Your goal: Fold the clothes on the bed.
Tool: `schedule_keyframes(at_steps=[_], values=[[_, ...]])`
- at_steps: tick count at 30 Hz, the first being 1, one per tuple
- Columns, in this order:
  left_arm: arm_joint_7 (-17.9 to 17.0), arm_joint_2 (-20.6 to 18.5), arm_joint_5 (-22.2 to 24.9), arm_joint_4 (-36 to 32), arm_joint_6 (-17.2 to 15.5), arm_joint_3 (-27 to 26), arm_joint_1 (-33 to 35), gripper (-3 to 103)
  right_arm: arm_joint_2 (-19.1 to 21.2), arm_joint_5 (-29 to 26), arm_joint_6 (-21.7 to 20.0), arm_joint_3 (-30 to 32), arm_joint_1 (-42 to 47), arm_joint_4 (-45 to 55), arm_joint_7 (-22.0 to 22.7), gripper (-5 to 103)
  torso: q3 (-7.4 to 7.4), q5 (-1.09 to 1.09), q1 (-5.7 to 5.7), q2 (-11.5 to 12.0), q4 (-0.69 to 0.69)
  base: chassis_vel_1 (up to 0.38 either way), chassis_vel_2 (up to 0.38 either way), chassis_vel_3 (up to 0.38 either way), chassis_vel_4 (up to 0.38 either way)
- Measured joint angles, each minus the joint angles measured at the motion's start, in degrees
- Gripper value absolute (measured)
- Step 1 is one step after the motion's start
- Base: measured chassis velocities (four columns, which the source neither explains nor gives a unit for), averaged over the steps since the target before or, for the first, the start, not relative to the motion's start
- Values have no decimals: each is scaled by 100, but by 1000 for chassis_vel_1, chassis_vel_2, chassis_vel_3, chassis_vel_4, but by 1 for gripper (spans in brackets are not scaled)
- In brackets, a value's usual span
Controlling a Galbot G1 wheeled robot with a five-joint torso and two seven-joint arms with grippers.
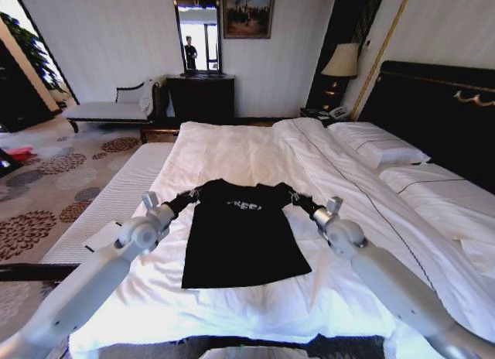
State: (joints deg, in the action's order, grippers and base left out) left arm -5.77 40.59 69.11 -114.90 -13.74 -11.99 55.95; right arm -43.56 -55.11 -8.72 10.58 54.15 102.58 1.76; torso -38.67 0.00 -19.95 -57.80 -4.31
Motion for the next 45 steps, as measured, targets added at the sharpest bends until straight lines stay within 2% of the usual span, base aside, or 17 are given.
schedule_keyframes(at_steps=[7,15,17,21,25,45], values=[[23,38,-328,-670,16,-772,1247,0,69,94,-1,636,835,587,77,0,0,0,0,0,1,0,0,0,0],[180,197,-675,-1024,51,-1259,2327,0,-79,434,7,1246,1944,1040,29,0,0,-1,0,0,-2,0,0,0,0],[205,220,-736,-1038,64,-1324,2465,0,-147,524,14,1258,2066,1078,16,0,0,0,0,0,-2,0,0,0,0],[275,241,-818,-1084,96,-1707,2857,0,-531,994,53,1085,2339,1129,-9,0,-1,-1,0,0,0,0,0,0,0],[277,209,-751,-1206,97,-1885,2984,0,-652,1184,84,1005,2441,1137,-20,0,-1,0,-1,0,0,0,0,0,0],[379,499,-1329,-1255,172,-1577,3503,0,-708,1583,309,1222,2906,1056,-162,0,0,-1,-1,0,0,0,0,0,0]])
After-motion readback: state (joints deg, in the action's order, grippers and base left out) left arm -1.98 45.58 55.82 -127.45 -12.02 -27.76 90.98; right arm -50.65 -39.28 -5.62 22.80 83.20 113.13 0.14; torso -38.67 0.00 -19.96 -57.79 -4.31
